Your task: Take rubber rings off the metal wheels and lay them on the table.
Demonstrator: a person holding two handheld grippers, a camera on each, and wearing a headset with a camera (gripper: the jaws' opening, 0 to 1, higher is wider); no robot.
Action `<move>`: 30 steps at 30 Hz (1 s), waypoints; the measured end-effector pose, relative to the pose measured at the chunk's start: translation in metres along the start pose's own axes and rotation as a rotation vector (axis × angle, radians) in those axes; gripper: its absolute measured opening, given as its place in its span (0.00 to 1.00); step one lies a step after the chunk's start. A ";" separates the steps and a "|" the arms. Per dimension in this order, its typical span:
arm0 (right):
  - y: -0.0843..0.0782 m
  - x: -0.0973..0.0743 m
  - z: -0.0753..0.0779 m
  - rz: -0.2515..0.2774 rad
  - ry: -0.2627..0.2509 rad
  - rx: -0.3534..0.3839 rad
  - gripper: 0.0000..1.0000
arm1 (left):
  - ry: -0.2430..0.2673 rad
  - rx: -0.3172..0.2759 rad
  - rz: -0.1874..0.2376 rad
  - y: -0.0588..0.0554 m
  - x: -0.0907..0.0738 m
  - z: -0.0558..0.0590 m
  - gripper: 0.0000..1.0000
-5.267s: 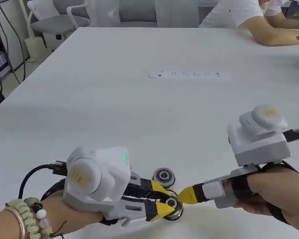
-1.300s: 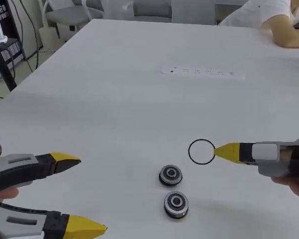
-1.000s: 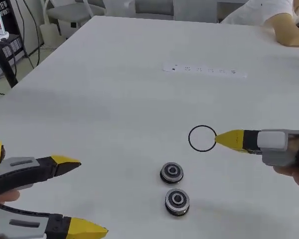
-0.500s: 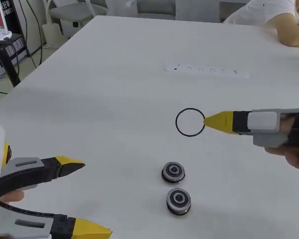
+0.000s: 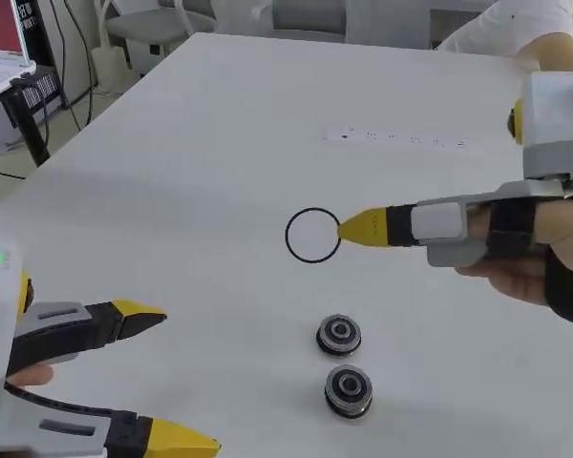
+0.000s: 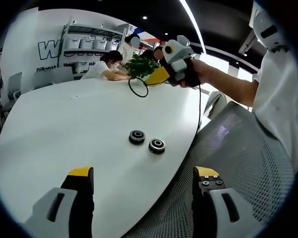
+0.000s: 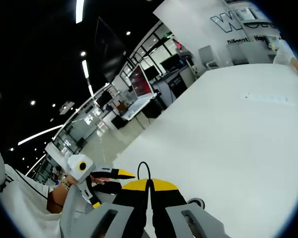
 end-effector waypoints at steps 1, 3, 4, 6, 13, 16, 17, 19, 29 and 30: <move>-0.001 0.002 0.000 -0.009 0.001 -0.002 0.00 | 0.000 0.000 -0.002 -0.001 0.000 0.000 0.80; -0.005 0.009 0.001 -0.029 0.004 -0.005 0.00 | 0.001 0.000 -0.001 -0.001 0.000 -0.001 0.80; -0.007 0.012 0.001 -0.040 0.005 -0.007 0.00 | 0.001 -0.002 0.001 -0.001 0.000 -0.001 0.80; -0.011 0.018 0.001 -0.062 0.006 -0.014 0.00 | 0.003 -0.007 0.005 -0.001 0.000 -0.002 0.80; -0.032 0.039 0.002 -0.151 0.004 -0.028 0.00 | 0.011 -0.019 0.013 -0.002 0.000 -0.003 0.80; -0.043 0.046 0.003 -0.185 0.000 -0.033 0.00 | 0.013 -0.024 0.015 -0.002 -0.001 -0.003 0.80; -0.047 0.049 0.004 -0.197 -0.003 -0.036 0.00 | 0.013 -0.026 0.014 -0.002 -0.001 -0.003 0.80; -0.052 0.052 0.006 -0.211 -0.008 -0.035 0.00 | 0.012 -0.026 0.009 -0.003 0.000 -0.003 0.80; -0.083 0.066 0.016 -0.206 -0.018 0.051 0.00 | 0.009 -0.031 -0.005 -0.006 0.000 -0.003 0.79; -0.085 0.066 0.017 -0.206 -0.014 0.066 0.00 | 0.010 -0.031 -0.006 -0.006 0.000 -0.003 0.79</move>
Point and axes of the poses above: the centre of the closed fingertips' face, and the gripper's own axes: x roughly forward along the fingers, z roughly to its right, y roughly out of its top, the point moved 2 cm from there along -x, roughly backward along the fingers, and after that the axes turned 6 degrees about y, right-handed, at the moved point
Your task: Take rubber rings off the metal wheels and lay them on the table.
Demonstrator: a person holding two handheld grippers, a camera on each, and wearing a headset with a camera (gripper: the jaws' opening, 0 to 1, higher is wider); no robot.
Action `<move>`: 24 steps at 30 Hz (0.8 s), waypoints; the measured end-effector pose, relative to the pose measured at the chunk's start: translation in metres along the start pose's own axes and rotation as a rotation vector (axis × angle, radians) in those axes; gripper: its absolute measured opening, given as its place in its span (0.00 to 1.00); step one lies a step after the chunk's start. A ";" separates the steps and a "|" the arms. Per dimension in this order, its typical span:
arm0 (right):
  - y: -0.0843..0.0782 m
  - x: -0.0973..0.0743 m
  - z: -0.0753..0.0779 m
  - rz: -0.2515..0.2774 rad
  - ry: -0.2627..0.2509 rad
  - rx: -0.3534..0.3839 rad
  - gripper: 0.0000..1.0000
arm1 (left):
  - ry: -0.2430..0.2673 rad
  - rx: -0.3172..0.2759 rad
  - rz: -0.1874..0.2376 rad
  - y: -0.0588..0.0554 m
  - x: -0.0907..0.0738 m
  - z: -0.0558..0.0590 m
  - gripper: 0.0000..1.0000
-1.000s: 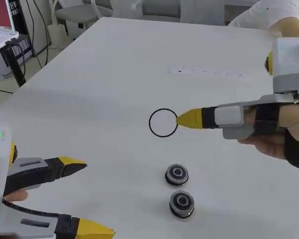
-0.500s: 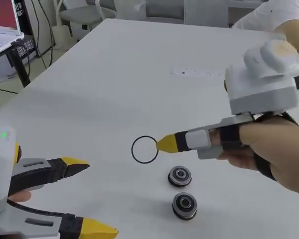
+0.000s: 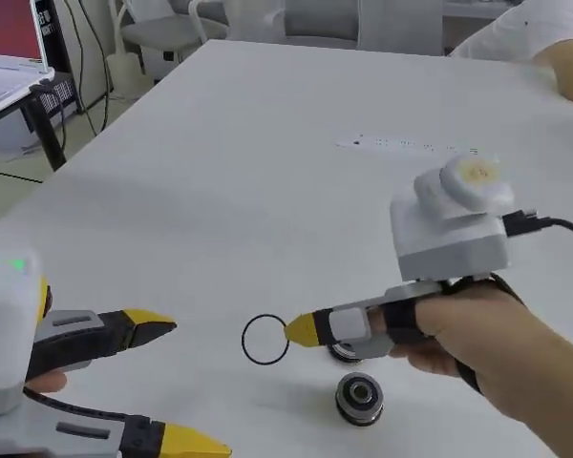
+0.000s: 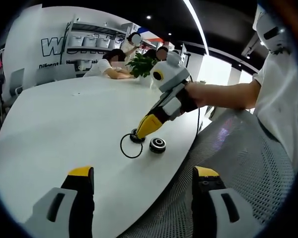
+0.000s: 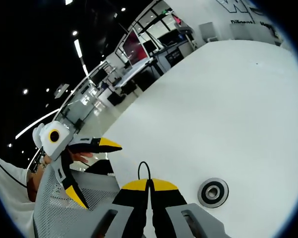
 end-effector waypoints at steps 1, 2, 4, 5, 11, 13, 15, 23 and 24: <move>-0.004 0.002 0.002 0.001 0.004 0.023 0.00 | 0.000 0.000 0.000 0.000 0.000 0.000 0.79; -0.006 0.002 0.004 0.001 0.004 0.034 0.00 | 0.001 0.001 0.000 0.000 0.000 0.000 0.79; -0.010 0.003 0.009 -0.002 -0.008 0.051 0.00 | 0.005 0.000 0.001 0.000 0.000 -0.001 0.79; -0.011 0.004 0.012 -0.003 -0.014 0.058 0.00 | 0.007 -0.001 0.003 0.000 0.000 -0.001 0.79; -0.020 0.006 0.024 -0.011 -0.017 0.119 0.00 | 0.010 -0.009 0.007 0.001 0.000 -0.001 0.78; -0.022 0.006 0.026 -0.021 -0.030 0.112 0.00 | 0.013 -0.011 0.010 0.001 -0.001 -0.002 0.78; -0.022 0.007 0.027 -0.024 -0.040 0.104 0.00 | 0.015 -0.017 0.014 0.001 -0.001 -0.002 0.77; -0.024 0.011 0.032 -0.026 -0.078 0.049 0.00 | 0.009 -0.017 0.011 0.001 0.000 0.000 0.77; -0.024 0.011 0.033 -0.023 -0.085 0.047 0.00 | 0.010 -0.017 0.011 0.001 0.000 0.000 0.77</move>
Point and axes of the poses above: the centre of the closed fingertips' face, and the gripper's own axes: x roughly forward along the fingers, z roughly to its right, y roughly out of its top, the point moved 2 cm from there along -x, roughly backward along the fingers, and after that the axes turned 6 degrees about y, right-handed, at the moved point
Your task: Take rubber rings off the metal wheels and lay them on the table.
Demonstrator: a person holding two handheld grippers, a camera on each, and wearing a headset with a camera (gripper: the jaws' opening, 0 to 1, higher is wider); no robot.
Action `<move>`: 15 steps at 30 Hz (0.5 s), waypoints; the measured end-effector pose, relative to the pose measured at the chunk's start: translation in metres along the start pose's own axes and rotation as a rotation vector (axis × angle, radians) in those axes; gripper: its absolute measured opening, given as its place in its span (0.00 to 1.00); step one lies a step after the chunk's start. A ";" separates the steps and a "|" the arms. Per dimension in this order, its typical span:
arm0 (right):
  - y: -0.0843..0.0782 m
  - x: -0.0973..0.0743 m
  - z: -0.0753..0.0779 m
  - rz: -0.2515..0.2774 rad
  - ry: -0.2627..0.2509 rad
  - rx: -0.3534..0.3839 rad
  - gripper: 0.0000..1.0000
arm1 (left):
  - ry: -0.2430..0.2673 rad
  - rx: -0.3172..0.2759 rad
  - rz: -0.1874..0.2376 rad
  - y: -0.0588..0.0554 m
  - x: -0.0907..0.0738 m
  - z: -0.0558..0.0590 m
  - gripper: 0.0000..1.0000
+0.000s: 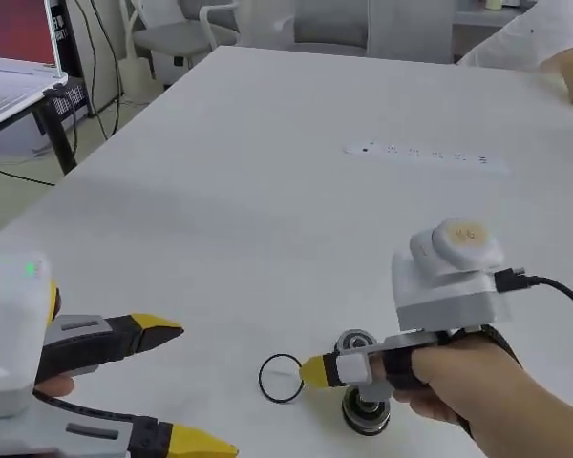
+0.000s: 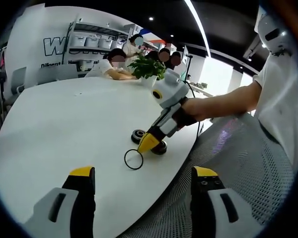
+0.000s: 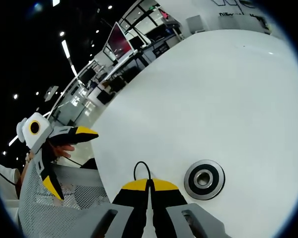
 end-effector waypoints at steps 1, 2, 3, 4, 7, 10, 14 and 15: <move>0.000 0.000 0.001 0.004 -0.007 -0.002 0.00 | 0.000 -0.001 0.001 0.000 0.000 0.000 0.77; 0.001 0.000 0.002 0.006 -0.011 -0.005 0.00 | 0.001 -0.002 0.003 0.000 0.000 0.000 0.77; 0.001 0.000 0.002 0.006 -0.013 -0.010 0.00 | 0.003 -0.005 0.004 0.000 0.000 0.000 0.76; 0.001 0.000 0.003 0.007 -0.018 -0.015 0.00 | 0.005 -0.007 0.005 0.001 0.000 0.000 0.76; 0.001 0.000 0.005 0.006 -0.034 -0.039 0.00 | 0.007 -0.012 0.008 0.001 0.000 0.000 0.76; 0.001 0.001 0.004 0.005 -0.033 -0.057 0.00 | 0.006 -0.014 0.007 0.000 0.000 0.000 0.76; 0.000 0.003 0.004 -0.008 -0.044 -0.083 0.00 | 0.014 -0.012 0.011 0.001 0.000 -0.001 0.76; 0.000 0.003 0.005 -0.009 -0.045 -0.087 0.00 | 0.015 -0.013 0.011 0.001 0.000 -0.001 0.76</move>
Point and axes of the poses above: the centre of the closed fingertips' face, and the gripper's own axes: x roughly forward along the fingers, z roughly to its right, y roughly out of its top, the point moved 2 cm from there along -x, roughly backward along the fingers, and after that the axes turned 6 degrees about y, right-handed, at the moved point
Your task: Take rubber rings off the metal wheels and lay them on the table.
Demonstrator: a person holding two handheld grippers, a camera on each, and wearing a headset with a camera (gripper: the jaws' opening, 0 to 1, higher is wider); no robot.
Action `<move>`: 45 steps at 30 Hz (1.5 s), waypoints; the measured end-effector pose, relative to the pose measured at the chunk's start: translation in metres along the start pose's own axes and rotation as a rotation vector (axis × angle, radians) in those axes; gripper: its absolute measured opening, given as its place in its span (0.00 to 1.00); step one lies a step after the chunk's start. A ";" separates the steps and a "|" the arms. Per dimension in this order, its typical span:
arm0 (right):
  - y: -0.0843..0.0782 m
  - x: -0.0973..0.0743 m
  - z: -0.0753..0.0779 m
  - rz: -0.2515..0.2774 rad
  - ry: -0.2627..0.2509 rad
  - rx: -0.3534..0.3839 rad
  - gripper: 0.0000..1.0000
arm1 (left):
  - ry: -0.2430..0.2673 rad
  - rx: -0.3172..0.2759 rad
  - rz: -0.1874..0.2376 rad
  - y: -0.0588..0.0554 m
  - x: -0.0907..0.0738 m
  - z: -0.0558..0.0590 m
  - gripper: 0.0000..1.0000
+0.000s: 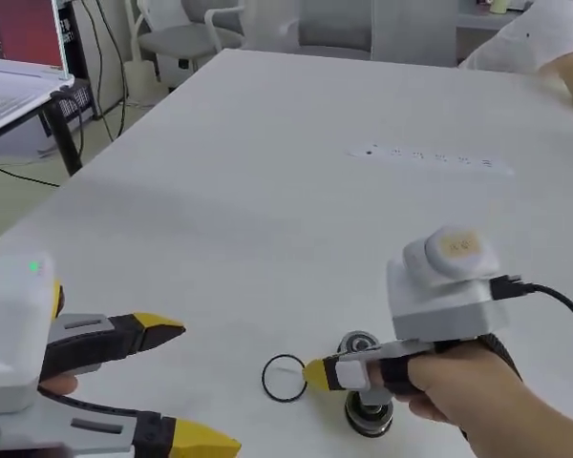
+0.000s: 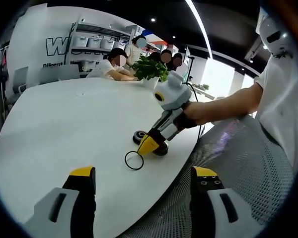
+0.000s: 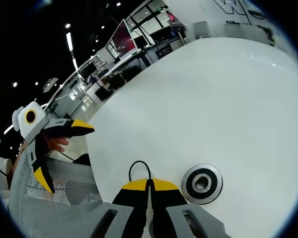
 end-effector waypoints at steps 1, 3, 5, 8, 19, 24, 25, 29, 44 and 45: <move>0.000 0.000 0.000 -0.001 -0.002 -0.002 0.00 | 0.001 -0.001 0.000 0.000 0.000 0.000 0.76; 0.000 0.000 0.001 0.000 -0.004 -0.003 0.00 | 0.002 0.000 0.000 0.000 0.000 0.000 0.76; 0.001 0.001 0.001 0.002 -0.006 -0.003 0.00 | 0.002 0.001 -0.001 0.000 0.000 0.000 0.76; 0.000 0.001 0.002 -0.001 -0.014 -0.013 0.00 | 0.003 -0.002 0.000 0.000 0.000 0.000 0.76; 0.001 0.004 0.002 -0.001 -0.021 -0.034 0.01 | 0.011 -0.023 0.023 0.002 0.000 -0.002 0.75; 0.000 0.005 0.001 -0.007 -0.022 -0.042 0.03 | 0.018 -0.015 0.029 0.004 -0.001 -0.003 0.73; 0.000 0.005 0.001 -0.008 -0.024 -0.044 0.04 | 0.020 -0.018 0.030 0.004 -0.001 -0.003 0.73; 0.001 0.007 0.000 -0.001 -0.015 -0.033 0.06 | 0.021 -0.029 0.037 0.004 -0.001 -0.004 0.73; 0.006 0.001 -0.011 0.007 0.005 -0.053 0.15 | 0.004 0.003 -0.026 -0.003 0.002 0.000 0.72; 0.008 -0.001 -0.011 0.014 0.006 -0.053 0.15 | 0.001 0.007 -0.032 -0.004 0.002 0.001 0.73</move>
Point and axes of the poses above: the centre of the closed fingertips' face, and the gripper's own axes: x roughly forward along the fingers, z roughly to its right, y roughly out of its top, the point moved 2 cm from there along -x, roughly backward along the fingers, and after that the axes turned 6 degrees about y, right-handed, at the moved point
